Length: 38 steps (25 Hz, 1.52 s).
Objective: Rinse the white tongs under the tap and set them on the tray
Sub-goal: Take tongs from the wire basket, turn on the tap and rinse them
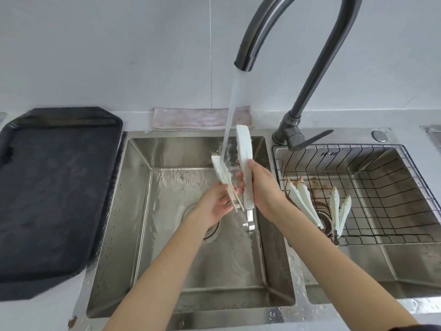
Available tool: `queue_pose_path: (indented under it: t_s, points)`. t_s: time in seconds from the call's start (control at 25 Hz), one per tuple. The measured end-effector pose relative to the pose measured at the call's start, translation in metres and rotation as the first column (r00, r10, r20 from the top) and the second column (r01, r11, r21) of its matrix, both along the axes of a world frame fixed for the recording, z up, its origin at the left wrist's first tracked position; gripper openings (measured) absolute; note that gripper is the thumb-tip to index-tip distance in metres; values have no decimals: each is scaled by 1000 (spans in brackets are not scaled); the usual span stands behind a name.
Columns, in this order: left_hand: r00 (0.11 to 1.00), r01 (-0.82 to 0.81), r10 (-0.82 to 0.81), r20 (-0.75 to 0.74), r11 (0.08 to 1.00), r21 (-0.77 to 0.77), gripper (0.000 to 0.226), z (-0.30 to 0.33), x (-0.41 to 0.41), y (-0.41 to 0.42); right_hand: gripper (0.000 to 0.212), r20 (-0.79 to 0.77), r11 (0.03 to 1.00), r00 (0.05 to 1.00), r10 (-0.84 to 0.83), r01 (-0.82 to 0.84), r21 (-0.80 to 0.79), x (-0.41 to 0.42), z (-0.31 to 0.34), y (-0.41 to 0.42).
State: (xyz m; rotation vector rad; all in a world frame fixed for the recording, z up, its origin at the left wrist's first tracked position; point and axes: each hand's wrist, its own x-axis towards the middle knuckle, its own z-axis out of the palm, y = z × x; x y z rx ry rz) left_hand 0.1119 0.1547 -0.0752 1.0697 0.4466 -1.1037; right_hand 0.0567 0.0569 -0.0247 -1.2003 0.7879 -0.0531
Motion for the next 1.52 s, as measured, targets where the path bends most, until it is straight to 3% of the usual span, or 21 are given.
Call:
queue_pose_path:
  t_s: [0.12, 0.28, 0.52, 0.64, 0.76, 0.92, 1.04, 1.16, 1.24, 1.32, 1.4, 1.52]
  points:
    - [993, -84, 81, -91, 996, -31, 18, 0, 4, 2, 32, -68, 987, 991, -117, 123, 107, 0, -14, -8]
    - [997, -66, 66, -29, 998, 6, 20, 5, 10, 5, 37, -162, 866, 959, -231, 279, 414, -1, -36, -11]
    - [993, 10, 6, 119, 991, -132, 7, 32, 20, -2, 32, -229, 794, 954, -191, 287, 536, -2, -63, -5]
    - [973, 131, -109, 205, 987, -97, 4, 40, 24, -11, 44, -295, 851, 942, -158, 281, 443, -1, -65, 0]
    - [927, 233, -234, 294, 972, 38, 18, 47, 26, -21, 38, -376, 905, 918, -129, 264, 335, 0, -72, 2]
    - [860, 199, -263, 437, 962, 188, 21, 54, 30, -32, 36, -391, 922, 914, -103, 236, 308, 4, -73, 3]
    - [922, 86, -74, 381, 996, -14, 5, 57, 38, -36, 36, -381, 941, 918, -108, 218, 259, 3, -66, 2]
    - [948, 21, 28, 317, 988, -153, 5, 62, 43, -31, 38, -327, 940, 934, -142, 231, 251, -1, -50, -1]
    - [960, -9, 59, 272, 983, -181, 9, 61, 44, -26, 39, -245, 919, 950, -192, 262, 295, -2, -44, -4]
    - [971, -3, 40, 237, 988, -154, 30, 62, 47, -23, 37, -183, 921, 958, -219, 265, 287, 1, -43, -6]
    - [977, -7, 33, 213, 992, -123, 42, 63, 49, -22, 38, -144, 953, 963, -228, 251, 167, 2, -40, -9]
    - [978, -69, 97, 185, 986, -154, 36, 67, 49, -21, 39, -80, 963, 960, -270, 269, -25, 1, -29, -12]
